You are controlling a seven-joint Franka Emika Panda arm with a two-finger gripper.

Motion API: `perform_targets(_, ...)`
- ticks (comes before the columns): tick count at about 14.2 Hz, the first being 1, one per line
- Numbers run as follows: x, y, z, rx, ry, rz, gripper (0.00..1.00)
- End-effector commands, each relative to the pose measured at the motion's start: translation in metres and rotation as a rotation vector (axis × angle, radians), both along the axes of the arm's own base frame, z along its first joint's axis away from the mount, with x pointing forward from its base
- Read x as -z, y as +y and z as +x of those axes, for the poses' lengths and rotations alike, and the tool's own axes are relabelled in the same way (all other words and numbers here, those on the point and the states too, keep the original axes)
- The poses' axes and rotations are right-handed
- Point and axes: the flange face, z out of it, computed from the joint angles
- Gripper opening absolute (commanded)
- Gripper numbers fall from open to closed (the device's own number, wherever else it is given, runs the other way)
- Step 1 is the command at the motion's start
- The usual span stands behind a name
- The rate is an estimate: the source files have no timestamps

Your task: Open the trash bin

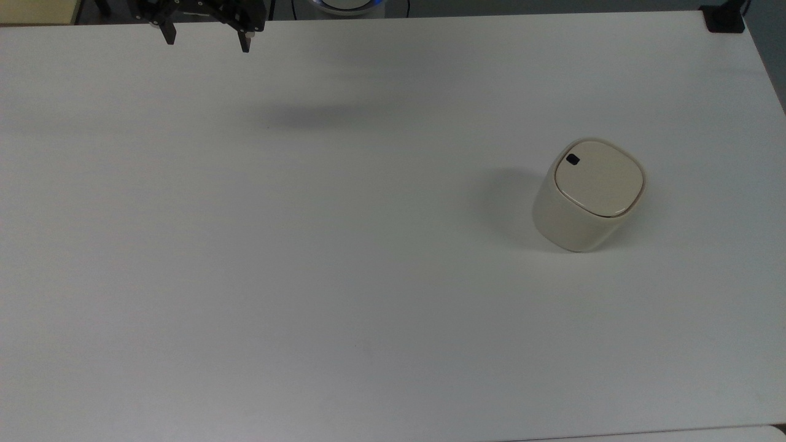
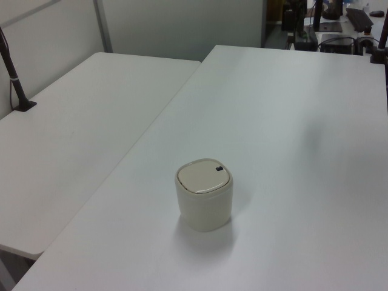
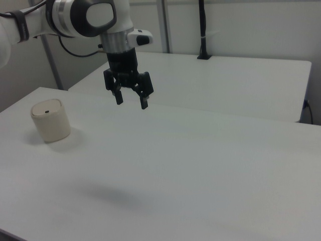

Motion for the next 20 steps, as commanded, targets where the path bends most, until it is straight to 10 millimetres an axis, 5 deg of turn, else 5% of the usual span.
perform_targets(1, -0.004, 0.0, -0.006, -0.017, 0.011, -0.009, 1.0)
perform_targets(20, -0.001, 0.003, 0.001, -0.02, 0.002, 0.002, 1.0)
